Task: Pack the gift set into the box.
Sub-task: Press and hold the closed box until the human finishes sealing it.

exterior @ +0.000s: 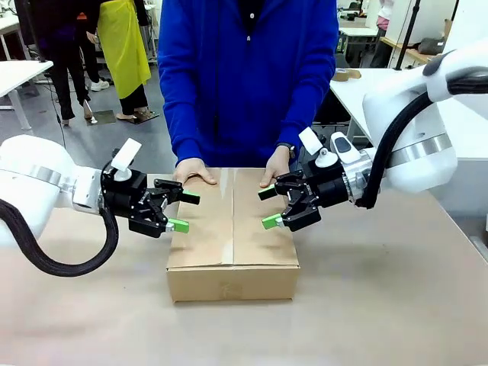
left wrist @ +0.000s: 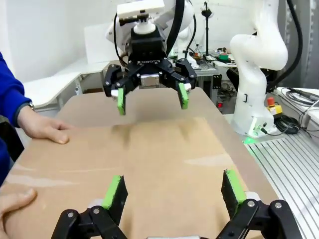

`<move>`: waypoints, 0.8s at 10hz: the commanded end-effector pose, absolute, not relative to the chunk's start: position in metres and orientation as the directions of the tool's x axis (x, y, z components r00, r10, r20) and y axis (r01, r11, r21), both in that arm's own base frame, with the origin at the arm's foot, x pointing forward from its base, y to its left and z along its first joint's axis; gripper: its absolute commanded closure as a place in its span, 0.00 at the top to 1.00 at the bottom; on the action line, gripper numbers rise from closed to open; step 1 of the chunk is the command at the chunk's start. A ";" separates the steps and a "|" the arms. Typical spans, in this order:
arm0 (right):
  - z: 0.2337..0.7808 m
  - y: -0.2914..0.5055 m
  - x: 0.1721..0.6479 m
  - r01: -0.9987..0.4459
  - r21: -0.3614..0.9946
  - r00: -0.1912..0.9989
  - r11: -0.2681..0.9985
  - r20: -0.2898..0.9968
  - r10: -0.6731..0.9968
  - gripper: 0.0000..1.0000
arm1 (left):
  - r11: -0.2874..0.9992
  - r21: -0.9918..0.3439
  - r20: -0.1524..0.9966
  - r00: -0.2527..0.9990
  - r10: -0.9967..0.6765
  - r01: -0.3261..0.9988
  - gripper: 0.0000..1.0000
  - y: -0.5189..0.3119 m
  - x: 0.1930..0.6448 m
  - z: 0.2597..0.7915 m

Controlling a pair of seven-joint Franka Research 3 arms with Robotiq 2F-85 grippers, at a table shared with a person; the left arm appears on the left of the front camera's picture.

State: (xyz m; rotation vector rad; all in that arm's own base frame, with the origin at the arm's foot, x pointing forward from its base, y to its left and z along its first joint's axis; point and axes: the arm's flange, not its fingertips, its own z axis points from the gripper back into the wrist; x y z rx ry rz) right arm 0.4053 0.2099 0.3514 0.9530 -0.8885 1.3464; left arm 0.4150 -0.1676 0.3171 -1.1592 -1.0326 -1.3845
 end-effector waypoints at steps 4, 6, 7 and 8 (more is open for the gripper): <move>0.310 0.217 0.413 -1.000 -0.001 0.000 0.004 0.948 0.317 1.00 | -0.085 0.054 0.976 -0.070 -0.206 0.995 1.00 -0.181 0.429 0.300; 0.303 0.217 0.417 -0.999 0.030 0.035 0.021 0.940 0.340 1.00 | -0.085 0.055 0.957 -0.076 -0.280 0.995 1.00 -0.181 0.431 0.291; 0.298 0.214 0.418 -0.998 0.045 0.054 0.034 0.937 0.345 1.00 | -0.088 0.055 0.949 -0.079 -0.306 0.995 1.00 -0.181 0.432 0.287; 0.295 0.213 0.418 -0.998 0.060 0.069 0.036 0.937 0.341 1.00 | -0.076 0.064 0.936 -0.086 -0.340 0.995 1.00 -0.180 0.434 0.283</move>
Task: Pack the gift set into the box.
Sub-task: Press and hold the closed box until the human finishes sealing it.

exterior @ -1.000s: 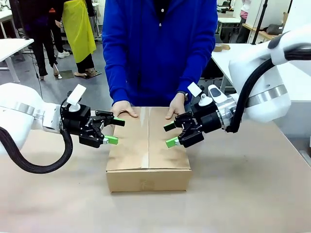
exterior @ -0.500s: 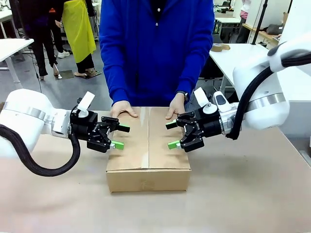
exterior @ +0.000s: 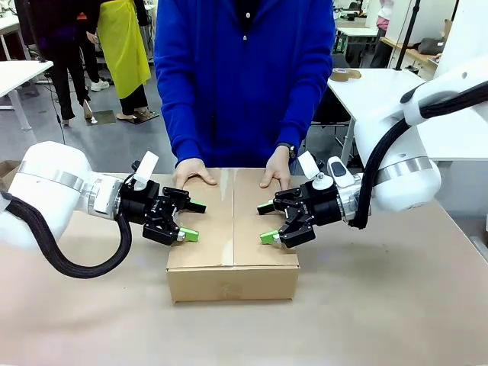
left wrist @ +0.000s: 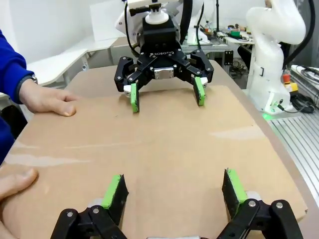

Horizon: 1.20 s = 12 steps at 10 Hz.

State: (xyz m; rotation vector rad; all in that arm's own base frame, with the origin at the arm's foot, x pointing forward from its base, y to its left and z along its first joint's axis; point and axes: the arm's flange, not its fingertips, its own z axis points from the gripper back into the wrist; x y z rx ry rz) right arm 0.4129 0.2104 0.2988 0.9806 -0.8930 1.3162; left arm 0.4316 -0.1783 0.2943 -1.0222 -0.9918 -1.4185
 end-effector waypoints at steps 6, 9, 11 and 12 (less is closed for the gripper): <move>0.298 0.208 0.415 -0.997 0.073 0.072 0.011 0.935 0.348 1.00 | -0.080 0.045 0.955 -0.066 -0.290 0.996 1.00 -0.180 0.433 0.296; 0.298 0.208 0.415 -0.997 0.073 0.072 0.011 0.935 0.348 1.00 | -0.080 0.045 0.955 -0.066 -0.290 0.996 1.00 -0.180 0.433 0.296; 0.298 0.208 0.415 -0.997 0.073 0.072 0.011 0.935 0.348 1.00 | -0.080 0.045 0.955 -0.066 -0.290 0.996 1.00 -0.180 0.433 0.296; 0.298 0.208 0.415 -0.997 0.073 0.072 0.011 0.935 0.348 1.00 | -0.080 0.045 0.955 -0.066 -0.290 0.996 1.00 -0.180 0.433 0.296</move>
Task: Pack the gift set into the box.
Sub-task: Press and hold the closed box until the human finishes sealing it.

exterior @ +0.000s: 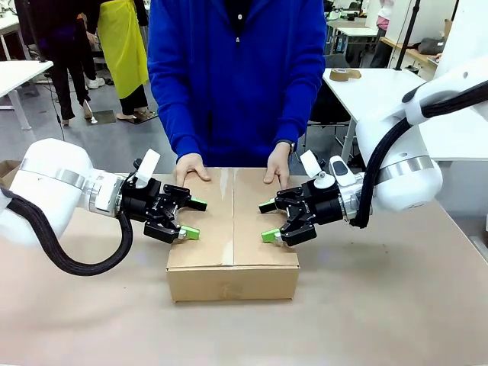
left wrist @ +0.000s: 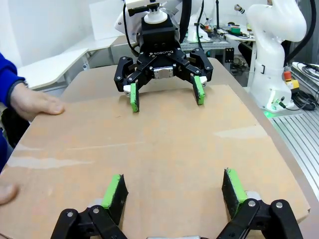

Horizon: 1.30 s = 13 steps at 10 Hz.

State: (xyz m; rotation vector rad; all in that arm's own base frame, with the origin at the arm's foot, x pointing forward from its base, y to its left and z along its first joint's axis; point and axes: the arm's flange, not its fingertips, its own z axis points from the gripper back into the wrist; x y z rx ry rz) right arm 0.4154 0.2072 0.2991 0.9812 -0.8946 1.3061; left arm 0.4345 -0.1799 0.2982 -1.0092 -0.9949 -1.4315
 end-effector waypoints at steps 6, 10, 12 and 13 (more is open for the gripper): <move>0.298 0.208 0.415 -0.997 0.073 0.072 0.011 0.935 0.348 1.00 | -0.080 0.045 0.955 -0.066 -0.290 0.996 1.00 -0.180 0.433 0.296; 0.298 0.208 0.415 -0.997 0.073 0.072 0.011 0.935 0.348 1.00 | -0.080 0.045 0.955 -0.066 -0.290 0.996 1.00 -0.180 0.433 0.296; 0.298 0.208 0.415 -0.997 0.073 0.072 0.011 0.935 0.348 1.00 | -0.080 0.045 0.955 -0.066 -0.290 0.996 1.00 -0.180 0.433 0.296; 0.298 0.208 0.415 -0.997 0.073 0.072 0.011 0.935 0.348 1.00 | -0.080 0.045 0.955 -0.066 -0.290 0.996 1.00 -0.180 0.433 0.296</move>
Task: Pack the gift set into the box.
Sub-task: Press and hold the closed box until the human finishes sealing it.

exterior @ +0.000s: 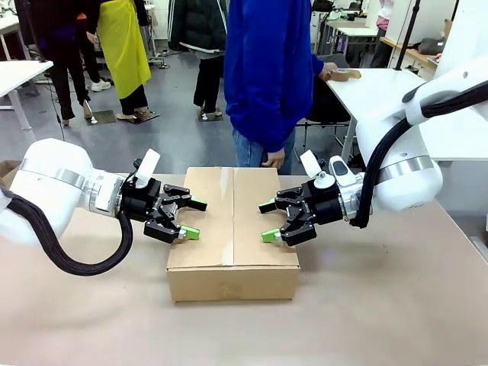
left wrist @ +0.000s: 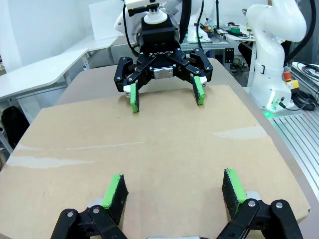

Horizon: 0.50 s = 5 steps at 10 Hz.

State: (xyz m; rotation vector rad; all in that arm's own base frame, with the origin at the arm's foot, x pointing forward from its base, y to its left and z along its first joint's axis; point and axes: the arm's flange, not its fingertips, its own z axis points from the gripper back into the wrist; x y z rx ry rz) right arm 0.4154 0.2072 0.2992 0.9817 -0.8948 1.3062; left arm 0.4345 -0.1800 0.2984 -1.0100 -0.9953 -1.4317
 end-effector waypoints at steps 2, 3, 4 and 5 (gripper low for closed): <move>0.298 0.208 0.415 -0.997 0.073 0.072 0.011 0.935 0.348 1.00 | -0.080 0.045 0.955 -0.066 -0.290 0.996 1.00 -0.180 0.433 0.296; 0.298 0.208 0.415 -0.997 0.073 0.072 0.011 0.935 0.348 1.00 | -0.080 0.045 0.955 -0.066 -0.290 0.996 1.00 -0.180 0.433 0.296; 0.298 0.208 0.415 -0.997 0.073 0.072 0.011 0.935 0.348 1.00 | -0.080 0.045 0.955 -0.066 -0.290 0.996 1.00 -0.180 0.433 0.296; 0.298 0.208 0.415 -0.997 0.073 0.072 0.011 0.935 0.348 1.00 | -0.080 0.045 0.955 -0.066 -0.290 0.996 1.00 -0.180 0.433 0.296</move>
